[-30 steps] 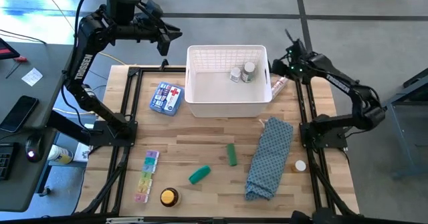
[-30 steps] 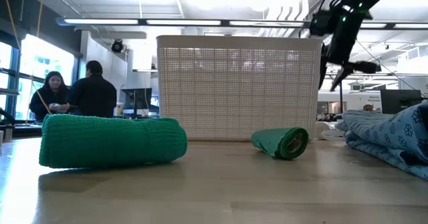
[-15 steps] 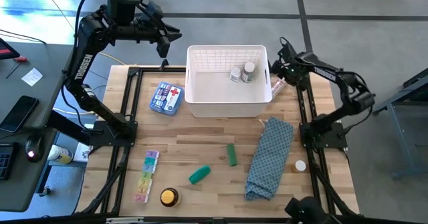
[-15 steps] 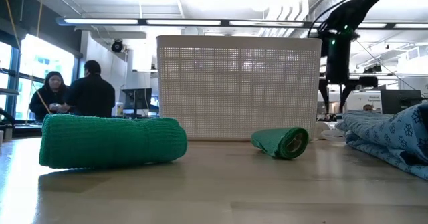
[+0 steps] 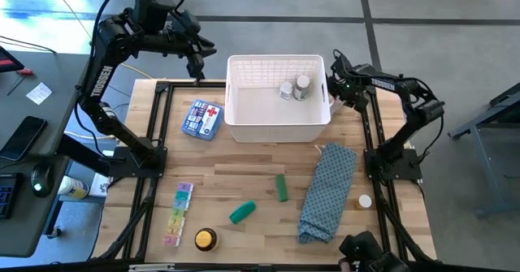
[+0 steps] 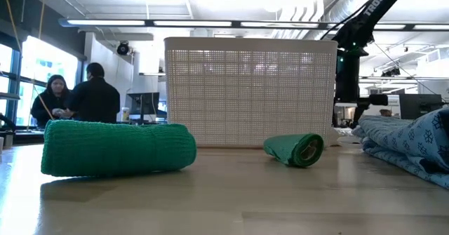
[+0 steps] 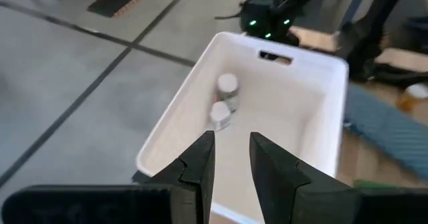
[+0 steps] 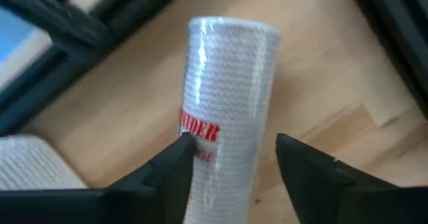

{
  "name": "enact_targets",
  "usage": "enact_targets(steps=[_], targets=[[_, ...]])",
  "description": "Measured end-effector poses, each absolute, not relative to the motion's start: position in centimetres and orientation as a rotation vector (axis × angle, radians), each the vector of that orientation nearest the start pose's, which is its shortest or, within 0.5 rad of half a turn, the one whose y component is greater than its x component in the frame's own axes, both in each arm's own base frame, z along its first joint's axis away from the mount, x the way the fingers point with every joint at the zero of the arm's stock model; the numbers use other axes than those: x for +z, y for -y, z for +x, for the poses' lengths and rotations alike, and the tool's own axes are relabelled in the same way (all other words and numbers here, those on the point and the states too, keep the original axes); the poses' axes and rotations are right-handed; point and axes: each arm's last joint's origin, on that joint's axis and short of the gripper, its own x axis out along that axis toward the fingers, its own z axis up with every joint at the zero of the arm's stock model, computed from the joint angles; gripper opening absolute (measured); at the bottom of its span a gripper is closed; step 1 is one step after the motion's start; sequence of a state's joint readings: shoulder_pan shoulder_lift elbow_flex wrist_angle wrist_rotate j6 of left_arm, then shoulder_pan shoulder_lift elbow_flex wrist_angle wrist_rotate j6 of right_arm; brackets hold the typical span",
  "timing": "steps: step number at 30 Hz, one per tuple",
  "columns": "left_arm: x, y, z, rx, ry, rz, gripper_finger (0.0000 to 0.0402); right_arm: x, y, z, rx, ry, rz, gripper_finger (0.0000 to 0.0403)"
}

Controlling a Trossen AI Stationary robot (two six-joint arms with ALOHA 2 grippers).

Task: Pick & place medical supplies in basket/bin
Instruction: Put the brown bandage into the white bin

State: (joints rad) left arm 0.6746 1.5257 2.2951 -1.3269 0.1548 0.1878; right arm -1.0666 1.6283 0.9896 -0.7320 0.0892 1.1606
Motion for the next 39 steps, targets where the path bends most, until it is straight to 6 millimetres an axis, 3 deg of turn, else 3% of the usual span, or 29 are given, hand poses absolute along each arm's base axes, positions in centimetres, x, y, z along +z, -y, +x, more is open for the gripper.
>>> enact_targets(steps=[5, 9, 27, 33, 39], targets=[[52.8, -13.6, 17.6, 0.455, -0.597, -0.008, 0.0129, 17.4, 25.5, 13.4, -1.717, -0.585, 1.522, 0.0260], [52.8, -13.6, 17.6, 0.449, -0.603, 0.015, 0.0129, 17.2, 25.3, 13.6, -1.725, -0.592, 1.503, 0.0280], [52.8, -13.6, 17.7, 0.479, -0.573, -0.086, 0.0129, 16.6, 25.5, 14.2, -1.741, -0.567, 1.513, 0.0266], [52.9, -13.6, 17.8, 0.484, -0.546, -0.129, 0.0129, 14.8, 25.4, 15.4, -1.692, -0.626, 1.583, 0.0265], [53.0, -13.5, 17.6, 0.500, -0.534, -0.190, 0.0129, 14.4, 25.0, 16.1, -1.737, -0.658, 1.499, 0.0257]])
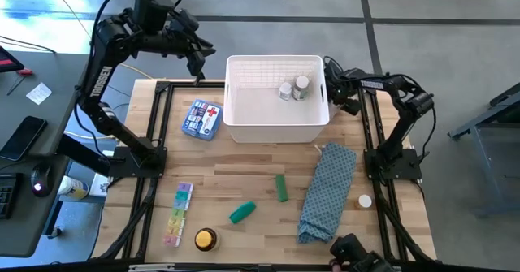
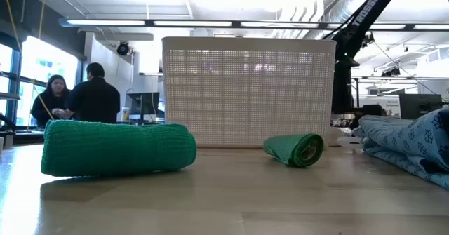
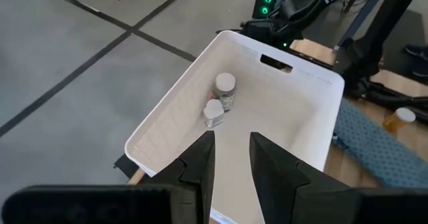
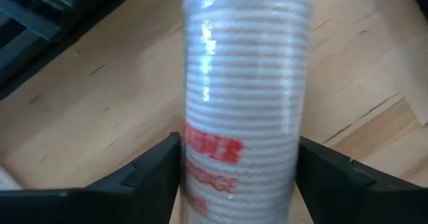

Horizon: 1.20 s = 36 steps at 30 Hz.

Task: Pick & place medical supplies in basket/bin
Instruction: Put the brown bandage into the white bin

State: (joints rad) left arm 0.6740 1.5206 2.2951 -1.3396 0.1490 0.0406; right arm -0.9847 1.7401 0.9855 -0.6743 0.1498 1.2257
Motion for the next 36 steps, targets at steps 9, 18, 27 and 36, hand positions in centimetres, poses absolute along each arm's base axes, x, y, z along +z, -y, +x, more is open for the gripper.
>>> enact_targets(steps=[9, 18, 27, 36], targets=[[53.3, -13.2, 17.2, 0.509, -0.509, -0.204, 0.0129, 14.5, 24.9, 16.1, -1.713, -0.683, 1.498, 0.0164], [53.4, -13.2, 17.2, 0.518, -0.493, -0.229, 0.0129, 19.6, 23.7, 14.6, -1.731, -0.556, 1.352, 0.0115], [54.0, -13.4, 17.4, 0.531, -0.416, -0.243, 0.0129, 28.9, 20.0, 12.4, -1.515, -0.176, 1.135, 0.0123], [55.5, -13.8, 17.9, 0.534, -0.258, -0.175, 0.0129, 35.3, 18.6, 13.3, -0.987, 0.218, 0.990, 0.0121]])
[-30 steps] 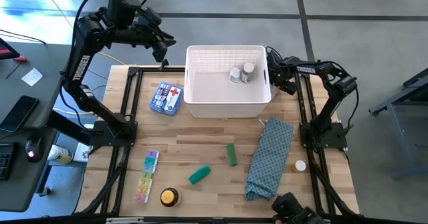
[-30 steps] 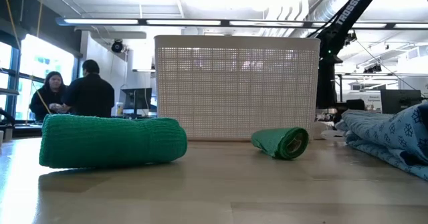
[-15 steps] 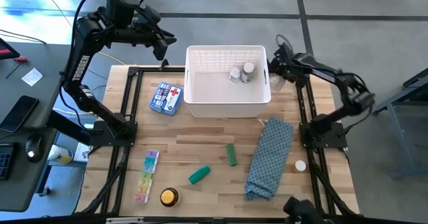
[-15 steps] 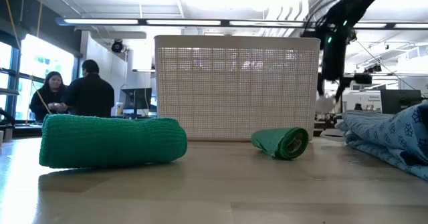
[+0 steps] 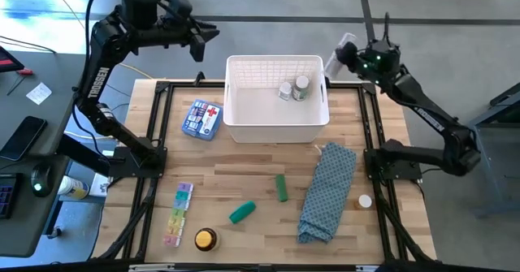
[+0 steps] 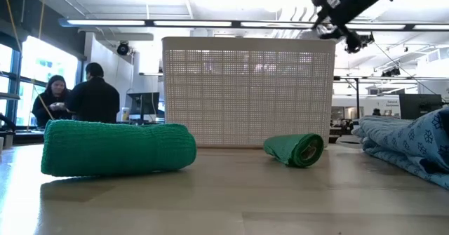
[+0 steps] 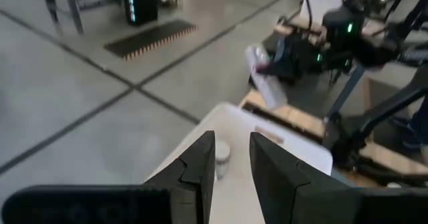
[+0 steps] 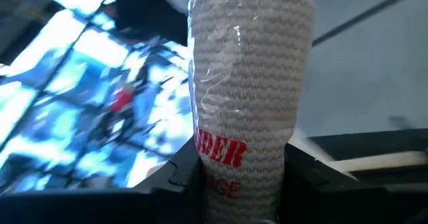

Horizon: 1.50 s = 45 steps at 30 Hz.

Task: Pick & place medical supplies in basket/bin
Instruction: Put the brown bandage into the white bin

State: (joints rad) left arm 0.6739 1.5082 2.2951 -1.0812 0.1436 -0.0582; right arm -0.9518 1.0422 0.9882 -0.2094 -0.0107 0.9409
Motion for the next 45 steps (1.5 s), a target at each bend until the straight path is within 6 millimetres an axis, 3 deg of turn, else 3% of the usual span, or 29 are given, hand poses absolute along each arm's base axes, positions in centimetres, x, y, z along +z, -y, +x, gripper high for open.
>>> enact_targets(steps=[5, 9, 15, 19, 30, 37, 45], targets=[[56.2, -13.9, 18.1, 0.535, -0.186, -0.155, 0.0129, 35.4, 19.2, 16.1, -0.847, 0.113, 0.966, 0.0120], [56.4, -14.0, 18.2, 0.537, -0.158, -0.171, 0.0129, 36.8, 19.9, 19.0, -0.763, -0.018, 0.910, 0.0120], [56.2, -14.1, 18.3, 0.543, -0.160, -0.218, 0.0129, 38.9, 20.3, 23.0, -0.805, -0.345, 0.867, 0.0120], [56.2, -14.1, 18.3, 0.547, -0.160, -0.221, 0.0129, 38.7, 20.5, 25.4, -0.828, -0.551, 0.915, 0.0120], [56.0, -14.3, 18.6, 0.547, -0.180, -0.192, 0.0129, 33.6, 20.9, 32.1, -0.863, -0.808, 0.962, 0.0120], [56.0, -14.4, 18.6, 0.540, -0.199, -0.127, 0.0129, 29.7, 21.3, 33.4, -0.934, -0.985, 0.949, 0.0120], [55.8, -14.5, 18.8, 0.539, -0.214, -0.121, 0.0129, 26.5, 22.0, 34.3, -0.973, -1.095, 0.971, 0.0134]])
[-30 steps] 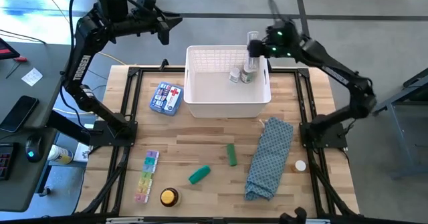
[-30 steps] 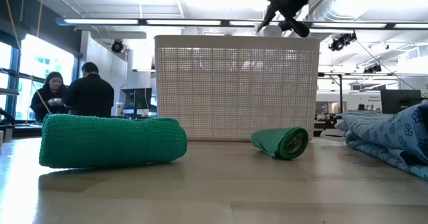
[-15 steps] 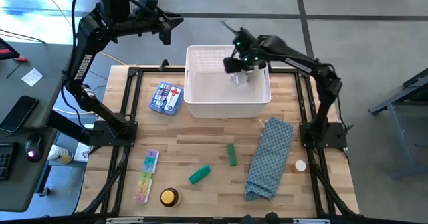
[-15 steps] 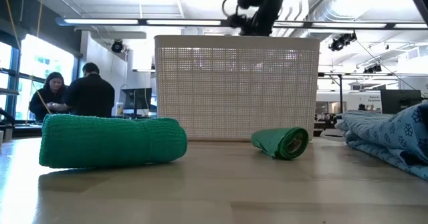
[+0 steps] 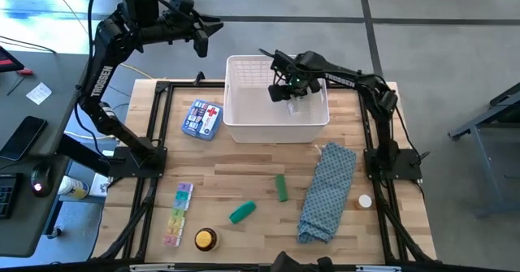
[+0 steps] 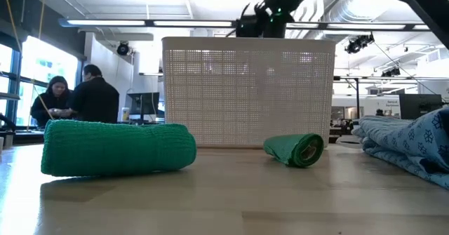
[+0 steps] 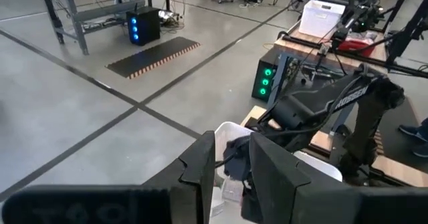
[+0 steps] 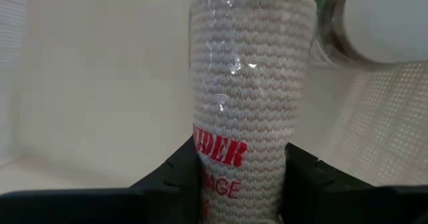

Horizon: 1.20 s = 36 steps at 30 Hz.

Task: Pick & place medical supplies in basket/bin
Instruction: Put the brown bandage into the white bin

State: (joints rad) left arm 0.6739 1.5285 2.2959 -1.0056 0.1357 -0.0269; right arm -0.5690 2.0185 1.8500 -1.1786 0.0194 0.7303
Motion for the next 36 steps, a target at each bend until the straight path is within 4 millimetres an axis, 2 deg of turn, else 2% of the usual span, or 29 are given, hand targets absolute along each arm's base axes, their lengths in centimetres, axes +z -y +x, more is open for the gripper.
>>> enact_targets(steps=[5, 16, 30, 32, 36], targets=[[55.5, -14.5, 18.8, 0.538, -0.244, -0.130, 0.0129, 25.6, 22.1, 34.5, -0.978, -1.134, 0.980, 0.0165], [55.3, -14.5, 18.8, 0.537, -0.260, -0.137, 0.0129, 25.6, 21.8, 34.4, -0.934, -1.164, 1.027, 0.0220], [55.3, -14.5, 18.8, 0.533, -0.257, -0.144, 0.0129, 25.6, 22.3, 34.1, -0.920, -1.170, 1.010, 0.0229], [55.3, -14.5, 18.8, 0.533, -0.257, -0.144, 0.0129, 25.7, 22.7, 34.4, -0.869, -1.128, 1.011, 0.0228], [55.3, -14.5, 18.8, 0.534, -0.255, -0.143, 0.0129, 26.3, 23.2, 35.9, -0.658, -0.979, 1.017, 0.0218]])
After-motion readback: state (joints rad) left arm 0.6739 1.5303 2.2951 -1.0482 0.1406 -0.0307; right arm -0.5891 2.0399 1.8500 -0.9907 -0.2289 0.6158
